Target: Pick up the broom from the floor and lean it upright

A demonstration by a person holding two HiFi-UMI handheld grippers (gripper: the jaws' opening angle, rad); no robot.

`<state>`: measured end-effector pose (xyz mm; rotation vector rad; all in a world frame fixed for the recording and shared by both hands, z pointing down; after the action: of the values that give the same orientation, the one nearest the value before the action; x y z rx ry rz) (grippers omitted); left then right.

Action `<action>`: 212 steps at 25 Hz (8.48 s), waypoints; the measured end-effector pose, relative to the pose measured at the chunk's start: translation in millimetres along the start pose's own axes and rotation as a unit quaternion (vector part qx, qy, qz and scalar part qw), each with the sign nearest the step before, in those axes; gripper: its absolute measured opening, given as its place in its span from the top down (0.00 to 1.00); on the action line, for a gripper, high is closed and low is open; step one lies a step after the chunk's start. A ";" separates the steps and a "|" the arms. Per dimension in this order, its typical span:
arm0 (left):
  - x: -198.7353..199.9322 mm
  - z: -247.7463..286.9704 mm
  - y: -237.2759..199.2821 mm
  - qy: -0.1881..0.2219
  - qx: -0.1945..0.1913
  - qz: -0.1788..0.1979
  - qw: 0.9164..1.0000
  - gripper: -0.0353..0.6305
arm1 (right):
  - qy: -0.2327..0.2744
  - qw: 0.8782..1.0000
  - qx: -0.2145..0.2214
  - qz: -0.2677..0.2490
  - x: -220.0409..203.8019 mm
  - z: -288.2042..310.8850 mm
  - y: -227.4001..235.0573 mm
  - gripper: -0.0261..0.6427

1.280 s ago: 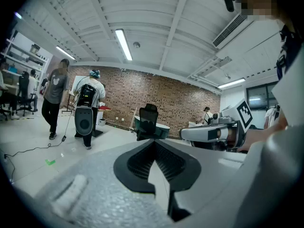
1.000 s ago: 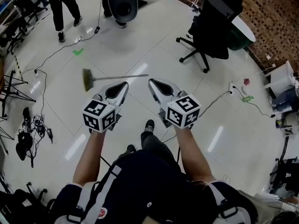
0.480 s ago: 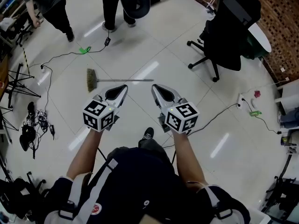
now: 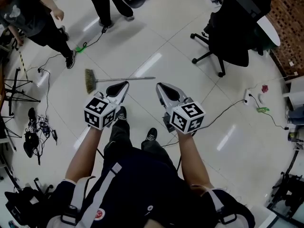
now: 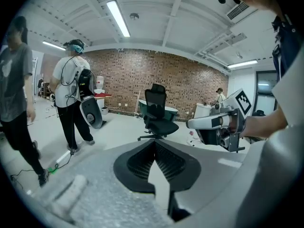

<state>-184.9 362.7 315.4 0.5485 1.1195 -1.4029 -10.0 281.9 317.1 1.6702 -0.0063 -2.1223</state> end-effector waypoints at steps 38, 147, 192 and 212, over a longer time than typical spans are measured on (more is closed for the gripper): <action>-393.1 483.6 -264.3 -0.326 -0.169 0.136 0.920 0.86 | -0.027 0.974 -0.202 0.094 -277.9 186.5 275.5 0.96; 148.1 843.3 106.2 -0.211 -0.126 0.206 0.947 0.81 | -0.001 0.942 -0.310 0.131 37.8 -197.2 620.0 0.96; 222.1 810.4 74.8 -0.125 -0.142 0.066 0.980 0.78 | 0.002 0.969 -0.229 0.088 113.4 -73.6 676.1 0.96; 290.0 686.5 135.8 -0.026 -0.193 0.004 0.981 0.94 | 0.037 0.982 -0.187 0.008 177.8 -42.2 644.8 0.96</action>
<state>82.9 -345.9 319.4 0.2359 1.3042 -1.1470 212.2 -350.3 313.6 1.5145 0.3766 -1.9041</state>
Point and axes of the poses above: the fingertips, and each gripper's own axes: z forward along the fingers, y to its right, x out of its top, the point moved 6 cm from there along -z, backward along the fingers, and after that the axes turned 9 degrees about -z, right-handed, at the moved point
